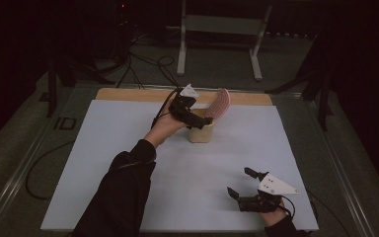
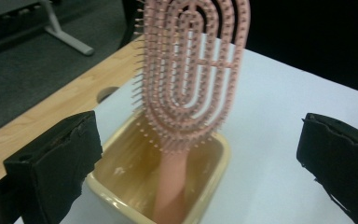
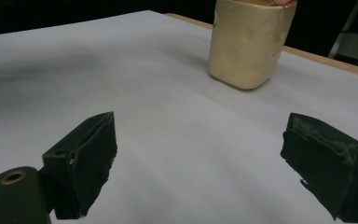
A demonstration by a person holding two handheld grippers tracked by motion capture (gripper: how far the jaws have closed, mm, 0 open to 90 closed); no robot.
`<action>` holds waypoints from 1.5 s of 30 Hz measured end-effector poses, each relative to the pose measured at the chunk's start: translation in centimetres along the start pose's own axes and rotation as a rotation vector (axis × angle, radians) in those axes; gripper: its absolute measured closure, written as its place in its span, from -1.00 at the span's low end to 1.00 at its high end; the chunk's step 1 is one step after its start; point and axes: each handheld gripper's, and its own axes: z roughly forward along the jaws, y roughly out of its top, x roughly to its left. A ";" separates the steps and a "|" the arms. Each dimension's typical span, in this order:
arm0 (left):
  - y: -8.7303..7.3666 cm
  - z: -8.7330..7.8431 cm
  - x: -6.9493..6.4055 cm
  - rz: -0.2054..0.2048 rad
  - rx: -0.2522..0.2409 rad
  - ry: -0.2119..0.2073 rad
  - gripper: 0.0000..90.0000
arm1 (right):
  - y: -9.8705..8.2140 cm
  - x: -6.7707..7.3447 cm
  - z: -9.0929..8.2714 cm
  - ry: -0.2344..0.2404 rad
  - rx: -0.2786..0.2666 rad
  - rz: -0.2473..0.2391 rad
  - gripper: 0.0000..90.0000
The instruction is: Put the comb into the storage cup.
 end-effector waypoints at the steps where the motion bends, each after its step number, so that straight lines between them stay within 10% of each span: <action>1: 0.0 -0.1 0.0 0.003 0.002 -0.008 -1.00 | 0.0 0.0 0.0 0.000 0.000 -0.001 -0.78; 45: -5.2 -7.4 -1.0 0.020 0.054 -0.051 -1.00 | 0.0 0.0 0.3 -0.001 0.006 -0.007 -0.78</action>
